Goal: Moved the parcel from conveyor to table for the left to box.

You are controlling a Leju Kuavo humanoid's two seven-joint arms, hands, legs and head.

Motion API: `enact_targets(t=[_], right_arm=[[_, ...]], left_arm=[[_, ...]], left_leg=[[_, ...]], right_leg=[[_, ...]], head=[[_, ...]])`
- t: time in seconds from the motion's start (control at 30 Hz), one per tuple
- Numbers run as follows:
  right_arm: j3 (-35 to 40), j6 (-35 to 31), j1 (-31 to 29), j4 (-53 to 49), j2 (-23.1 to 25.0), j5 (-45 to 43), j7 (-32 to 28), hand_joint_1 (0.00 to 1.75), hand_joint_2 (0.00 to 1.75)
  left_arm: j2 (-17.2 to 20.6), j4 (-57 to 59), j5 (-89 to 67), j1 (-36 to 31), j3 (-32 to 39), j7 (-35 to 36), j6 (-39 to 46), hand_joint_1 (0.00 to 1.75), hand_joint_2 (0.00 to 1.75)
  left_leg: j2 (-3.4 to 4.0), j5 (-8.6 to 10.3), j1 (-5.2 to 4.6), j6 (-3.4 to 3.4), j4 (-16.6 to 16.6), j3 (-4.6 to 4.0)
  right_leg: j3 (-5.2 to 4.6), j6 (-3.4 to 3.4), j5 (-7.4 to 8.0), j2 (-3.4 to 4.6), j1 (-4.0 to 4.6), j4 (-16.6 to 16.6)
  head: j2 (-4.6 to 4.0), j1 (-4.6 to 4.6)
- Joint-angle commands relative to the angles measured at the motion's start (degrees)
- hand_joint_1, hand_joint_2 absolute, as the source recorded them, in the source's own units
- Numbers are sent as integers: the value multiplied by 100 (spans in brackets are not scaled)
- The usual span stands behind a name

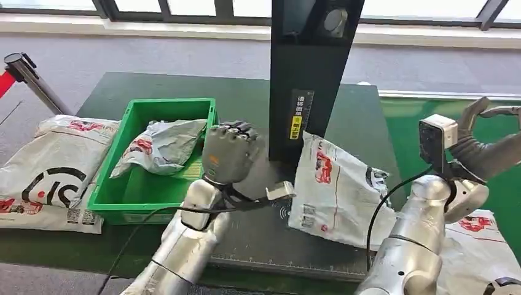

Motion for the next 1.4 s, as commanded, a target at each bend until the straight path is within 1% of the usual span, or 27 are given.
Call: enact_targets(t=[0.03,0.17,0.2,0.23,0.27,0.37,0.4,0.47,0.5,0.53,0.6,0.63,0.67,0.7,0.73,0.8,0.83,0.87,0.93,1.1,1.13,1.17,1.27,1.3,1.33,1.37,1.4], right_arm=[[-447,19,-83,-65,133,-53,-15,0,175],[-455,19,-19,-91,133,-128,-15,0,175],[-467,19,-8,-102,133,-119,-15,0,175],[-475,19,0,-103,133,-110,-15,0,175],[-480,19,20,-118,133,-115,-15,0,175],[-495,19,49,-132,133,-133,-15,0,175],[-509,19,51,-143,133,-132,-15,0,175],[-508,19,86,-145,133,-112,-15,0,175],[-492,19,87,-96,133,-98,-15,0,175],[-448,19,91,-57,133,-97,-15,0,175],[-448,19,91,-57,133,-97,-15,0,175],[-448,19,91,-57,133,-97,-15,0,175],[-462,19,63,-39,133,-76,-15,0,175],[-443,19,43,13,133,-77,-15,0,175],[-435,19,23,30,133,-70,-15,0,175],[-338,19,-1,48,133,-95,-15,0,175],[-308,19,-4,45,133,-92,-15,0,175],[-263,19,-26,71,133,-71,-15,0,175],[-169,19,-78,197,133,-74,-15,0,175],[-123,19,-280,498,133,71,-15,0,175],[-145,19,-322,538,133,119,-15,0,175],[-154,19,-348,555,133,130,-15,0,175],[-154,19,-348,555,133,130,-15,0,175],[-150,19,-368,555,133,112,-15,0,175],[-141,19,-383,564,133,111,-15,0,175],[-118,19,-393,575,133,116,-15,0,175],[-132,19,-403,577,133,138,-15,0,175]], left_arm=[[0,-1408,479,417,2421,-459,5,175,175],[0,-1811,989,481,3273,-808,5,175,175],[0,-1839,1116,473,3454,-915,5,175,175],[0,-1842,1172,458,3584,-1000,5,37,175],[0,-1764,1327,408,3828,-1204,5,0,175],[0,-1201,1670,196,4124,-1405,5,0,175],[0,-770,1861,14,4026,-1513,5,0,0],[0,232,1901,-85,3590,-1815,5,0,0],[43,1065,2704,-305,2814,-2356,-496,0,0],[20,1324,3006,-410,2402,-2755,-1082,0,0],[20,1324,3006,-410,2402,-2755,-1082,0,0],[20,1324,3006,-410,2402,-2755,-1082,0,0],[0,1451,3206,-456,1995,-2769,-1092,0,0],[0,1407,3777,-426,1243,-2861,-1663,0,0],[0,1322,4028,-338,769,-2861,-1824,0,0],[0,1534,4339,-421,14,-2808,-1864,0,0],[0,1647,4613,-477,-335,-2758,-1889,0,175],[0,1704,4908,-542,-816,-2569,-1877,0,175],[0,2036,5269,-723,-1421,-2348,-1908,0,175],[0,2651,5781,-942,-1908,-2232,-1963,0,175],[0,2804,6024,-1017,-2152,-2205,-1986,0,175],[0,2887,6110,-1058,-2324,-2132,-2043,0,0],[0,2887,6110,-1058,-2324,-2132,-2043,0,0],[0,2973,6268,-1106,-2662,-1950,-2054,0,0],[0,3082,6398,-1158,-2896,-1793,-2234,0,0],[0,3205,6408,-1164,-3025,-1636,-2170,0,0],[0,3337,6436,-1198,-3271,-1402,-2033,0,175]], left_leg=[[33,-11,3,2,-8,16],[52,-14,2,2,-30,39],[39,-12,0,1,-21,30],[43,-11,2,-1,-24,32],[28,-8,3,-2,-18,24],[10,-5,1,-1,-11,14],[3,-4,0,0,-7,10],[-9,0,-2,2,-15,18],[-10,2,-2,3,-21,21],[-29,6,-4,4,-19,17],[-68,16,-3,5,-17,8],[-65,13,-3,7,-9,4],[-55,7,-3,8,-2,2],[-59,10,-2,13,-8,1],[-56,6,-2,13,0,-8],[-53,5,-6,13,-1,-8],[-52,7,-6,11,6,-11],[-70,11,-9,12,7,-15],[-66,8,-7,13,6,-10],[-37,2,-12,13,6,-9],[-43,4,-12,12,8,-13],[-37,4,-10,12,4,-8],[-34,4,-9,11,3,-9],[-33,3,-8,11,6,-11],[-30,3,-8,11,3,-8],[-34,3,-9,11,7,-13],[-30,1,-8,12,4,-8]], right_leg=[[9,-8,1,23,5,-12],[31,-15,4,36,6,-31],[25,-13,1,26,4,-21],[24,-16,2,29,6,-22],[19,-14,0,15,6,-17],[13,-10,-3,2,4,-10],[12,-7,-4,-2,3,-7],[25,-7,-4,-16,2,-14],[30,-9,-2,-20,2,-20],[27,-7,-6,-39,-2,-18],[26,-8,-9,-78,-2,-22],[17,-6,-9,-76,-2,-19],[15,-4,-7,-66,-3,-13],[28,-5,-3,-74,-1,-20],[22,-3,-5,-69,0,-12],[17,-3,-3,-65,-5,-12],[11,-3,-3,-62,-6,-8],[11,-3,-5,-82,-8,-9],[18,-4,-5,-77,-6,-14],[13,-3,2,-48,-10,-9],[10,-2,1,-53,-10,-7],[14,-5,3,-50,-8,-11],[10,-4,5,-47,-6,-12],[8,-3,4,-45,-6,-9],[10,-4,4,-44,-6,-11],[6,-1,3,-45,-6,-7],[12,-4,2,-44,-5,-10]], head=[[0,0],[0,0],[0,-2],[0,0],[0,-2],[0,0],[0,-2],[0,0],[0,0],[0,0],[0,-2],[0,0],[0,0],[0,2],[0,2],[0,-2],[0,-2],[0,-2],[0,0],[0,0],[0,0],[0,-2],[0,0],[0,0],[0,0],[0,-2],[0,0]])
